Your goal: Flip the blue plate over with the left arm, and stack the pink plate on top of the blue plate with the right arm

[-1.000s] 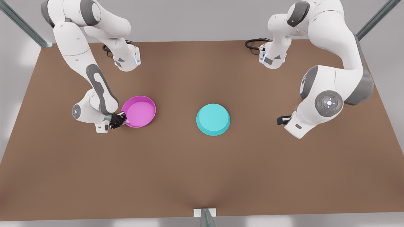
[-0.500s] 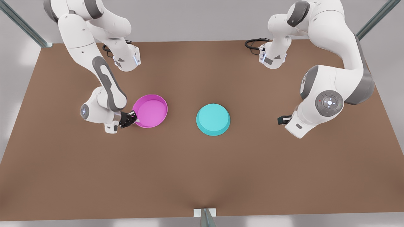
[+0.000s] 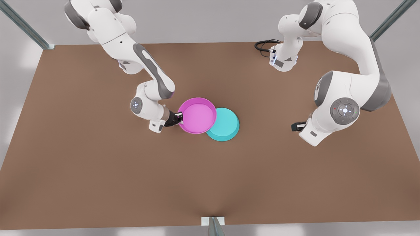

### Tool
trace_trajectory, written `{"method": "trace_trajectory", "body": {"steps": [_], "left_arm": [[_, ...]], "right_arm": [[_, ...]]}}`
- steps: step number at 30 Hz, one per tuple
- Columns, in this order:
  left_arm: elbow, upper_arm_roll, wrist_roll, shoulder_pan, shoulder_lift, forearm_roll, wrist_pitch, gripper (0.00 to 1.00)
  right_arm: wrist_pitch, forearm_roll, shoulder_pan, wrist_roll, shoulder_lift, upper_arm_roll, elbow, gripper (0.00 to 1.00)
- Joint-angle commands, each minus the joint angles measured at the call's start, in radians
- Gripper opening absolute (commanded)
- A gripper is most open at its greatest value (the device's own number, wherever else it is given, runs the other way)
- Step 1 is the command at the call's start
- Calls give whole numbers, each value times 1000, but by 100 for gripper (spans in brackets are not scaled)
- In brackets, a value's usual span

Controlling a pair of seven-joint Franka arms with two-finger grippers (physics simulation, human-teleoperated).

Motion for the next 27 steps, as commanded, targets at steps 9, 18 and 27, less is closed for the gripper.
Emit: {"method": "trace_trajectory", "body": {"steps": [9, 18, 27], "left_arm": [[0, 20, 20, 0, 5, 1, 6, 100], [0, 22, 20, 0, 9, 1, 5, 100], [0, 22, 22, 0, 12, -3, 8, 100]], "right_arm": [[134, -12, 155, 255, 159, -1, 180, 21], [134, -20, 175, 282, 180, -2, 204, 85], [-183, -179, -7, 274, -152, -10, 146, 100]]}}
